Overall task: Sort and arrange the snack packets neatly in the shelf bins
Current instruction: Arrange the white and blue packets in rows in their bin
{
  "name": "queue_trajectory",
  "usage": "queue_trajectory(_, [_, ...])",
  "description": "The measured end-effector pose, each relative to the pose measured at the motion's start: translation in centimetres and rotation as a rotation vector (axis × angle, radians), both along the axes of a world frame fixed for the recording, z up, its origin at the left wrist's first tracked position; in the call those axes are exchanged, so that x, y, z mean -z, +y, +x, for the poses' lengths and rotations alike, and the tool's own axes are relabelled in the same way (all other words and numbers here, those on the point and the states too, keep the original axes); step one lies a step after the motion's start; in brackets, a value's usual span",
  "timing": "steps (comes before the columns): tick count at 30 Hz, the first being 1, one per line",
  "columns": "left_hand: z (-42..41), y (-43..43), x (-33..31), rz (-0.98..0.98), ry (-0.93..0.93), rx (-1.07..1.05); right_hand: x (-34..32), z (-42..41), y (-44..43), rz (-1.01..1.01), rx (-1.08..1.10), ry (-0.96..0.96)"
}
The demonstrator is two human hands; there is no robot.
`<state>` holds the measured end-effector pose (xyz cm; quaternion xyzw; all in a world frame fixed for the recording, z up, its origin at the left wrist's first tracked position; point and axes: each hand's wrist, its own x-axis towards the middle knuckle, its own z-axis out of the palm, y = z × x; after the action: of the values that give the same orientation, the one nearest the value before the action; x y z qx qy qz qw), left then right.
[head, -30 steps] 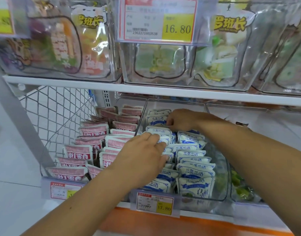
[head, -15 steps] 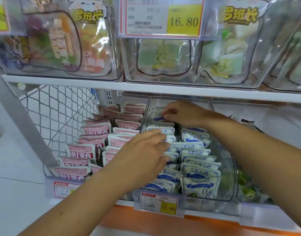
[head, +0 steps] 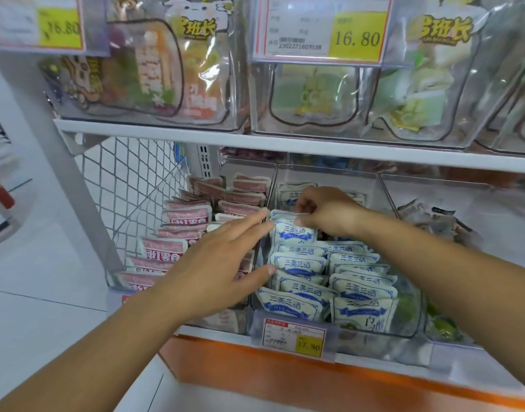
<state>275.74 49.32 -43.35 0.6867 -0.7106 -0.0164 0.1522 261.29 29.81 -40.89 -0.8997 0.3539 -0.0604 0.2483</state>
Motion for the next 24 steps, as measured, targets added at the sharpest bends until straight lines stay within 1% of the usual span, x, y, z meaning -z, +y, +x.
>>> queue_trajectory(3, [-0.2,0.1,0.1,-0.012,-0.006,-0.008,-0.2,-0.2,0.3,-0.075,-0.069,0.134])
queue_trajectory(6, [-0.2,0.3,0.0,-0.007,0.003,-0.008,-2.0,-1.0,1.4,-0.273,-0.125,0.11])
queue_trajectory(7, [-0.2,0.3,0.0,-0.004,0.009,-0.008,-2.6,-1.3,2.1,-0.271,-0.176,0.147])
queue_trajectory(9, [-0.3,0.5,-0.1,0.005,0.016,-0.004,-2.8,-1.7,3.6,-0.17,-0.245,0.347])
queue_trajectory(10, [-0.3,0.5,-0.1,0.007,0.016,-0.001,-2.3,-1.7,4.2,-0.156,-0.259,0.438])
queue_trajectory(11, [-0.2,0.5,-0.1,0.007,0.014,0.001,-1.6,-1.3,4.4,-0.195,-0.266,0.481])
queue_trajectory(13, [0.0,0.7,0.0,0.001,0.004,0.006,-0.7,-0.6,4.6,-0.297,-0.266,0.434])
queue_trajectory(14, [0.1,0.8,0.0,0.001,0.001,0.007,-0.5,-0.5,4.5,-0.315,-0.246,0.373])
queue_trajectory(16, [0.2,1.0,0.1,0.015,0.003,0.001,-0.3,-0.6,4.3,-0.298,-0.191,0.256])
queue_trajectory(17, [0.2,1.1,0.0,0.022,0.005,-0.002,-0.1,-0.6,4.3,-0.281,-0.171,0.233])
queue_trajectory(20, [0.1,1.2,0.0,0.022,-0.008,0.002,0.3,-0.8,4.6,-0.253,-0.175,0.251])
queue_trajectory(24, [0.3,1.3,-0.1,0.017,-0.027,0.013,-2.6,-2.7,6.0,-0.197,-0.168,0.176])
